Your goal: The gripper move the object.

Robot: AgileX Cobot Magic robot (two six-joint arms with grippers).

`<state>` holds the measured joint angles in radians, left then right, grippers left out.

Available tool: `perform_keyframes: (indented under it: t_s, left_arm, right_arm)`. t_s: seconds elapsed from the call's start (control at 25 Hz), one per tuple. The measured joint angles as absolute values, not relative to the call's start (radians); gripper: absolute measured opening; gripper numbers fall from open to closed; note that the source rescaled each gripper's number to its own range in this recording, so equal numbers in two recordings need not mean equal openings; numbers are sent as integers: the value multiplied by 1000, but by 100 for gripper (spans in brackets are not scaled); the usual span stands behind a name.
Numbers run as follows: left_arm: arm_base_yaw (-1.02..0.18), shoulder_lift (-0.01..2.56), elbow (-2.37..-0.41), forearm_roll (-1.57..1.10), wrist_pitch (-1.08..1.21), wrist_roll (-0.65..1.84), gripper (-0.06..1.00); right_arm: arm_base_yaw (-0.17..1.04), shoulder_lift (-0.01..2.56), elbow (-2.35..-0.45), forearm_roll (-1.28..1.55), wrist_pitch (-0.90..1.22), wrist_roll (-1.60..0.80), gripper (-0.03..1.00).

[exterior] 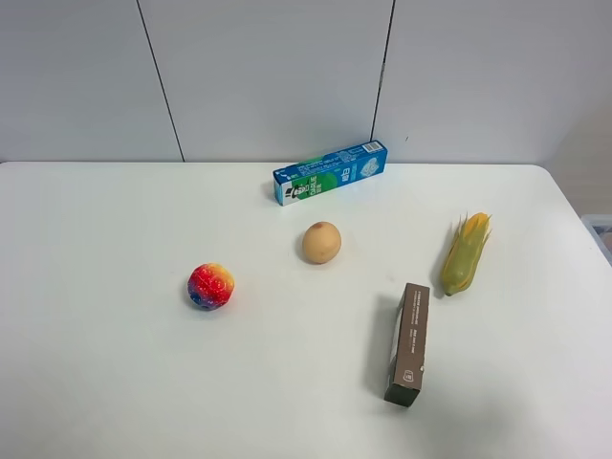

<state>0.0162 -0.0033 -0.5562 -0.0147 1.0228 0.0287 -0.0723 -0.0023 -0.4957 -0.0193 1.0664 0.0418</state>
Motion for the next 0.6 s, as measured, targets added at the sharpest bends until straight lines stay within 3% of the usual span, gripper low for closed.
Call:
perform_keyframes:
  t_s: [0.6]
  left_arm:
    - [16, -5, -507, -15, 1048, 42, 94]
  right_arm:
    - [-72, -2, -496, -19, 1066, 42, 100]
